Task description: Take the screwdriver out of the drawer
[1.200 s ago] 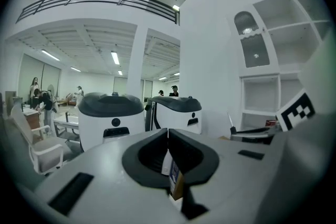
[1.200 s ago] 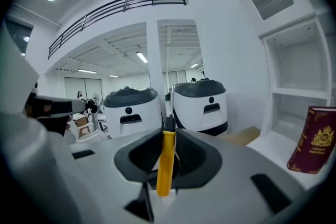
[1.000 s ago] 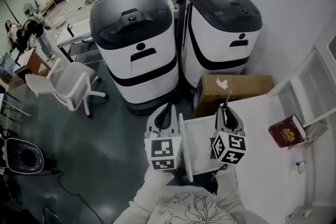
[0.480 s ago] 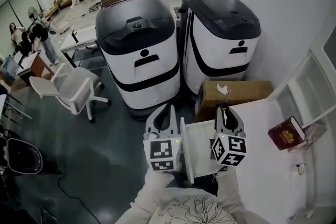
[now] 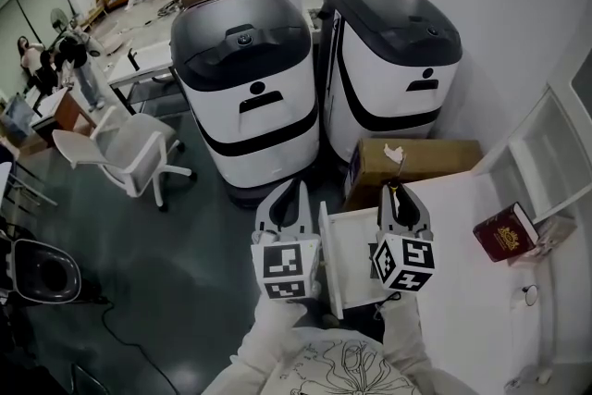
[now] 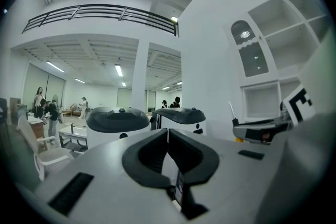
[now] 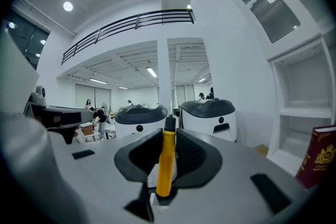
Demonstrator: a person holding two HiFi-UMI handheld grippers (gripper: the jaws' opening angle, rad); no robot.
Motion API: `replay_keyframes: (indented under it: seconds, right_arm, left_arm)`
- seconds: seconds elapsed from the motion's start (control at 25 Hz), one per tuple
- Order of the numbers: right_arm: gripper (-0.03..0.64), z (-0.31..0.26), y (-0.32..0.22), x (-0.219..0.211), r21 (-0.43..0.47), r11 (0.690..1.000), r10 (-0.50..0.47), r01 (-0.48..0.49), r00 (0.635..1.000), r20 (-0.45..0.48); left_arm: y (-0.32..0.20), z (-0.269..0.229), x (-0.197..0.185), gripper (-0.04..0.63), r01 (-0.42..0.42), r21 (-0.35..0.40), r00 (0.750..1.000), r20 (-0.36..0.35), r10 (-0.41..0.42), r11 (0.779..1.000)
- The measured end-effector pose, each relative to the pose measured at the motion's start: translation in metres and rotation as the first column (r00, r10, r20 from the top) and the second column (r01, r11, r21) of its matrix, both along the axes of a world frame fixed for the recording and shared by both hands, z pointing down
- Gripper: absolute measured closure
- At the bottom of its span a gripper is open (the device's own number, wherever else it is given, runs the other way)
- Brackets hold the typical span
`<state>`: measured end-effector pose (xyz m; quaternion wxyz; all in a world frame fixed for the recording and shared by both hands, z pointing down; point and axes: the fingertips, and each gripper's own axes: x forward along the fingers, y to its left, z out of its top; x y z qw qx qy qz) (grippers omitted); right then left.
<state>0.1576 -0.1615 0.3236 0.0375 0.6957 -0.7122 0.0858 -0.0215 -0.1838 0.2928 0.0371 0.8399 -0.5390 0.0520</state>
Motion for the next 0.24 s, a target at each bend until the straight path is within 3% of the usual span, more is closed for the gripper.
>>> replay_keyframes:
  seconds: [0.24]
  right_arm:
    - [0.540,0.0032,-0.0007,-0.0010,0.000,1.000,-0.003,0.003,1.000,-0.004]
  left_arm:
    - [-0.0009,0.0031,0.0005,0.586,0.001,0.000,1.000,-0.008,-0.001,1.000]
